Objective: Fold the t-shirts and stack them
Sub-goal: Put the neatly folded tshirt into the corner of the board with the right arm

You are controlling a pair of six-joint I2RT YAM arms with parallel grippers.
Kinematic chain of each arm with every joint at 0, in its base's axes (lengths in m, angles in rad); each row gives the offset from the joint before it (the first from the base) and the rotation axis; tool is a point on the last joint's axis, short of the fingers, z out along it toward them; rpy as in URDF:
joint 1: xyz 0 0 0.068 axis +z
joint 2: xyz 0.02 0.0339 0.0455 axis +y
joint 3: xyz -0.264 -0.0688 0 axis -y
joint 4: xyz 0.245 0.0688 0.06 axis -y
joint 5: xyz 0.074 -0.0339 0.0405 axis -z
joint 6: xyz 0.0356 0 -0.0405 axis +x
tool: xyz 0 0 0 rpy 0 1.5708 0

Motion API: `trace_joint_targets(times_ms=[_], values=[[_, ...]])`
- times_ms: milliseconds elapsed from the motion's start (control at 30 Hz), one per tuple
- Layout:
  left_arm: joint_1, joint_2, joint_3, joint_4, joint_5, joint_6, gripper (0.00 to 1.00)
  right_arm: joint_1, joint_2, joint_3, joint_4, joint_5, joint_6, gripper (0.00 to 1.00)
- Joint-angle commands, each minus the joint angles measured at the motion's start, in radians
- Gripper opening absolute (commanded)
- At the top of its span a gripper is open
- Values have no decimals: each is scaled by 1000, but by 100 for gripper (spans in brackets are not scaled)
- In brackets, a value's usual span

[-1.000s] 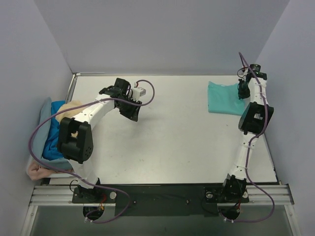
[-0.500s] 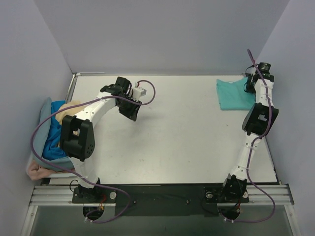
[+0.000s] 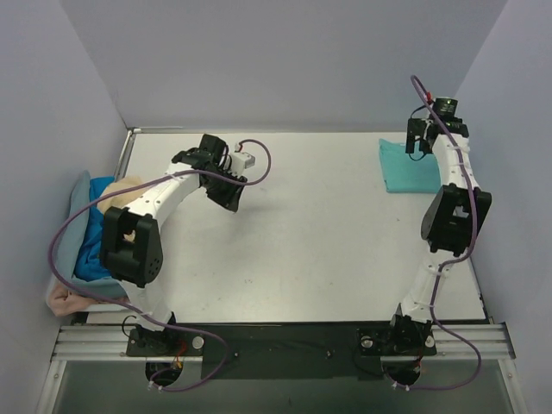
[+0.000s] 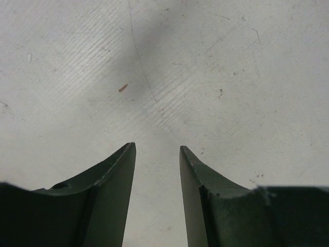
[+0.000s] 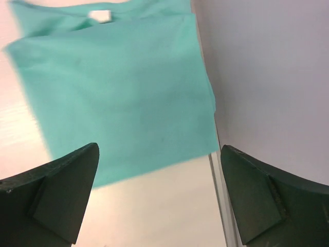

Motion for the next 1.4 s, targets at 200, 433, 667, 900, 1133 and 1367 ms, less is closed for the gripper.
trace_joint_targets(times_ms=[200, 433, 667, 900, 1133, 1367], values=[[4, -340, -278, 115, -12, 13, 50, 102, -777, -769, 261, -314, 158, 100], [5, -503, -590, 362, -150, 3, 53, 122, -1131, -1331, 497, -472, 275, 100], [56, -546, -841, 629, -146, -66, 55, 125, -1367, -1678, 681, -406, 319, 100], [143, -512, -908, 765, -88, -109, 59, 125, -1472, -1900, 848, -302, 356, 100], [166, -506, -966, 882, -201, -168, 59, 125, -1469, -1927, 893, -309, 373, 100], [169, -502, -981, 896, -209, -180, 59, 125, -1487, -1936, 891, -297, 377, 100]])
